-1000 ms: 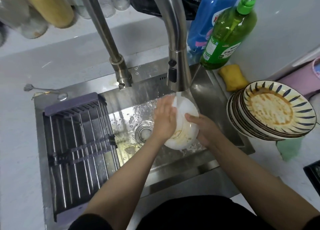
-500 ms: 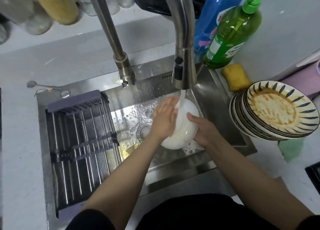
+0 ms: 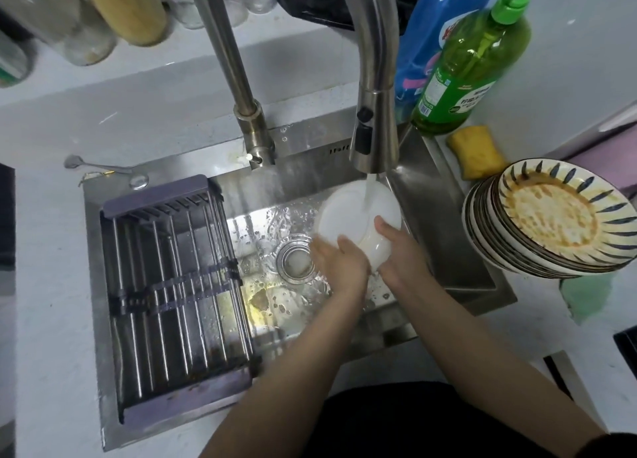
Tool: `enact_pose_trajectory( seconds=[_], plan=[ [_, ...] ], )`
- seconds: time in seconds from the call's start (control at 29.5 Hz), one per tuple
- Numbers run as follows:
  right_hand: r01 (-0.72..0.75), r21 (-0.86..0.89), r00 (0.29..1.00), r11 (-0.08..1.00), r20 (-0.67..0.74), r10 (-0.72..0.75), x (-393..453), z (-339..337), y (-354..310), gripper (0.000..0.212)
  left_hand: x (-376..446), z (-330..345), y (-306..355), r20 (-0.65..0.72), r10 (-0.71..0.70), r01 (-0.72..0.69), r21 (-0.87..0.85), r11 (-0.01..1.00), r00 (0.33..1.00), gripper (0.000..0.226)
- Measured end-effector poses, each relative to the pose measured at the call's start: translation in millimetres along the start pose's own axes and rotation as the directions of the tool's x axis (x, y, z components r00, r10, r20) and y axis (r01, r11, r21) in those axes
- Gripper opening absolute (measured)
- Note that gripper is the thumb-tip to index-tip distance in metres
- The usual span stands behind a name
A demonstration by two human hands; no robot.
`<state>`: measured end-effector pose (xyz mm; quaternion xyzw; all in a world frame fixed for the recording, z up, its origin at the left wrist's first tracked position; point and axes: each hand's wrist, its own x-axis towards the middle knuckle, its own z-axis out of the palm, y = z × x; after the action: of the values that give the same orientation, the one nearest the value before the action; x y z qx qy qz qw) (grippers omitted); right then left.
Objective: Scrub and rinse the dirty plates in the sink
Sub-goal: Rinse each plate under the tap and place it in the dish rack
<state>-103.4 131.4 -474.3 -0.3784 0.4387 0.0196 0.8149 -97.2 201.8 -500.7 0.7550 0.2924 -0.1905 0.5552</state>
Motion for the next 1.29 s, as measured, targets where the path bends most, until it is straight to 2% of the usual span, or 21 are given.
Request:
enact_pose_trajectory(
  seconds=[0.1,0.17,0.24,0.31,0.37,0.41,0.48,0.51,0.54,0.65,0.71,0.75,0.78,0.81,0.88,0.95,1.02,1.09,1.19,1.22,1.29],
  plan=[
    [-0.037,0.022,0.999,0.999,0.032,0.036,-4.2,-2.7,-0.7,0.030,30.4,-10.9,2.9,0.036,-0.010,0.008,0.058,0.998,0.999,0.057],
    [-0.060,0.036,0.995,0.998,0.078,0.057,-8.8,-4.7,-1.1,0.031,55.1,-20.8,6.3,0.113,-0.005,-0.010,0.132,0.991,0.994,0.054],
    [-0.075,0.061,0.993,0.995,0.100,0.068,-10.5,-6.2,-4.9,0.035,52.4,-23.6,7.0,0.142,0.102,-0.136,0.257,0.957,0.985,0.055],
    [-0.066,0.075,0.994,0.995,0.095,0.058,-8.2,-8.5,-10.0,0.040,37.5,-19.3,1.7,0.128,0.268,-0.297,0.382,0.875,0.955,0.063],
    [-0.081,0.062,0.990,0.995,0.117,0.074,-9.3,-8.4,-11.5,0.037,33.1,-20.4,-6.9,0.185,0.336,-0.382,0.369,0.847,0.923,0.067],
    [-0.093,0.049,0.987,0.995,0.134,0.085,-10.4,-9.4,-11.1,0.032,39.5,-23.6,-8.6,0.205,0.298,-0.352,0.324,0.878,0.932,0.065],
    [-0.126,0.019,0.980,0.992,0.160,0.121,-11.9,-10.0,-9.4,0.028,57.0,-37.7,-2.5,0.208,0.065,-0.116,0.244,0.963,0.976,0.063],
    [-0.142,0.007,0.975,0.990,0.177,0.138,-12.0,-11.5,-10.7,0.029,62.4,-47.3,2.5,0.248,-0.074,0.035,0.157,0.987,0.966,0.065],
    [-0.151,-0.016,0.972,0.988,0.181,0.151,-10.4,-14.3,-13.3,0.030,66.7,-57.5,4.3,0.340,-0.172,0.175,0.021,0.984,0.925,0.066],
    [-0.147,-0.126,0.977,0.981,0.136,0.164,3.3,-17.9,-21.1,0.029,64.8,-85.3,4.7,0.634,-0.145,0.391,-0.267,0.881,0.759,0.068],
    [-0.102,-0.212,0.982,0.972,0.138,0.133,13.8,-14.5,-23.0,0.029,56.4,-91.2,1.0,0.738,-0.082,0.473,-0.339,0.813,0.670,0.079],
    [-0.037,-0.275,0.992,0.961,0.106,0.069,19.7,-11.5,-22.7,0.029,52.7,-90.2,-1.6,0.753,-0.054,0.496,-0.376,0.783,0.656,0.078],
    [0.050,-0.387,0.998,0.921,0.060,-0.029,25.1,-7.1,-21.2,0.030,48.5,-87.3,-2.6,0.743,-0.044,0.507,-0.411,0.758,0.668,0.073],
    [0.137,-0.560,0.988,0.817,0.022,-0.150,27.6,-2.0,-17.7,0.032,44.4,-84.8,-2.1,0.716,-0.047,0.509,-0.447,0.735,0.697,0.066],
    [0.193,-0.847,0.934,0.495,0.003,-0.358,24.5,3.4,-3.2,0.038,38.4,-75.2,2.0,0.630,-0.094,0.488,-0.489,0.723,0.771,0.053],
    [0.236,-0.922,0.902,0.306,0.091,-0.423,1.7,9.6,23.4,0.050,34.2,-67.4,4.6,0.537,-0.139,0.465,-0.539,0.702,0.832,0.043],
    [0.297,-0.934,0.873,0.200,0.180,-0.453,-17.1,9.0,46.0,0.060,28.8,-61.4,5.2,0.480,-0.186,0.466,-0.570,0.676,0.857,0.039],
    [0.269,-0.941,0.883,0.204,0.157,-0.442,-6.3,7.0,38.8,0.060,22.5,-55.9,2.4,0.450,-0.221,0.473,-0.585,0.659,0.865,0.043],
    [0.131,-0.933,0.944,0.336,0.013,-0.331,29.7,7.0,6.6,0.052,11.9,-51.2,-3.4,0.395,-0.244,0.452,-0.618,0.643,0.886,0.044],
    [0.130,-0.942,0.943,0.309,0.021,-0.332,28.1,10.8,5.6,0.051,8.7,-49.9,-0.5,0.380,-0.252,0.448,-0.629,0.635,0.890,0.041],
    [0.202,-0.966,0.919,0.161,0.131,-0.371,4.4,16.1,28.0,0.057,5.4,-50.3,4.3,0.352,-0.263,0.438,-0.661,0.610,0.898,0.040]
  ],
)
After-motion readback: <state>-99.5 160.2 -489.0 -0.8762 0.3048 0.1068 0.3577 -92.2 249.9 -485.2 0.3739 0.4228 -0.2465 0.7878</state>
